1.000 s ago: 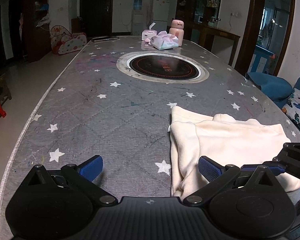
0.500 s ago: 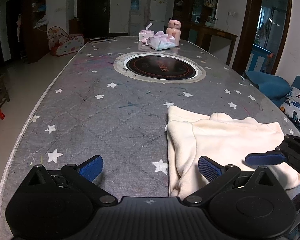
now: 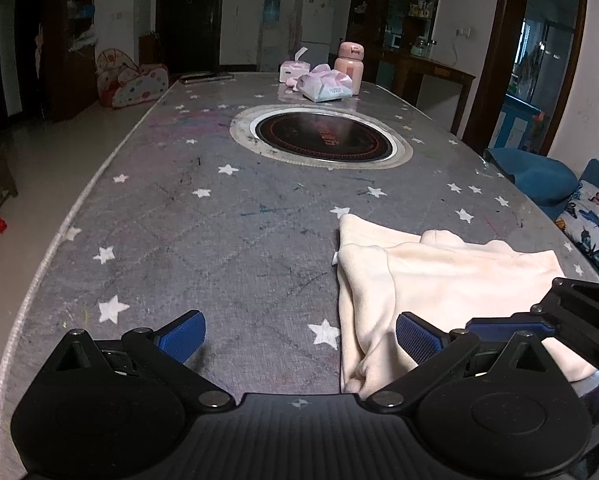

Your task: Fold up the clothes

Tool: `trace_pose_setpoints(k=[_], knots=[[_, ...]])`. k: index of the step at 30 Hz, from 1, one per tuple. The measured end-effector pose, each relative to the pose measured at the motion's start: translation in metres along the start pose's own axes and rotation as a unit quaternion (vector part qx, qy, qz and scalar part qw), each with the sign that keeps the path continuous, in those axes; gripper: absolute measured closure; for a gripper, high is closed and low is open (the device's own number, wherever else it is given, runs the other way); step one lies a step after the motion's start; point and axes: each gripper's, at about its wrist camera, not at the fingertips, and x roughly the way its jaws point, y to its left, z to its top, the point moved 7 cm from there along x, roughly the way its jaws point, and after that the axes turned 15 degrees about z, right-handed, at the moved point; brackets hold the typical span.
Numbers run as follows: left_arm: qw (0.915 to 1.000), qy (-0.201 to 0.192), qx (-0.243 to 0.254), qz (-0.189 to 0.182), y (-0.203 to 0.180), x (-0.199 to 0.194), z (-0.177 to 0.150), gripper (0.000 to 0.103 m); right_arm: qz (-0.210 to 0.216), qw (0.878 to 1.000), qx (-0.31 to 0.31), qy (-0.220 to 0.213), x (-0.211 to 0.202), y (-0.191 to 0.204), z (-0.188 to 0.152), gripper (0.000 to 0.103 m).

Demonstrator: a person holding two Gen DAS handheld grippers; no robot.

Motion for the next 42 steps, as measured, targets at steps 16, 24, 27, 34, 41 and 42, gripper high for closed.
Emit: trace_pose_setpoints(k=[16, 24, 27, 34, 41, 42], knots=[[0.9951, 0.026, -0.095, -0.015, 0.024, 0.003, 0.008, 0.000, -0.023, 0.999, -0.032, 0.028, 0.012, 0.006, 0.002, 0.073], [0.9818, 0.065, -0.162, -0.075, 0.010, 0.008, 0.013, 0.000, -0.005, 1.000, 0.006, -0.011, -0.007, -0.006, 0.010, 0.094], [0.9733, 0.086, -0.190, -0.098, 0.005, 0.013, 0.012, 0.000, 0.000, 0.999, 0.021, -0.028, -0.016, -0.010, 0.014, 0.096], [0.9482, 0.133, -0.247, -0.149, -0.006, 0.028, 0.003, 0.016, 0.005, 0.998, 0.039, -0.054, -0.031, -0.014, 0.019, 0.098], [0.9186, 0.175, -0.296, -0.195, -0.015, 0.040, -0.004, 0.057, 0.012, 0.997, 0.042, -0.062, -0.037, -0.014, 0.018, 0.099], [0.9203, 0.173, -0.293, -0.193, -0.016, 0.040, -0.004, 0.065, 0.011, 0.997, 0.046, -0.062, -0.039, -0.016, 0.016, 0.099]])
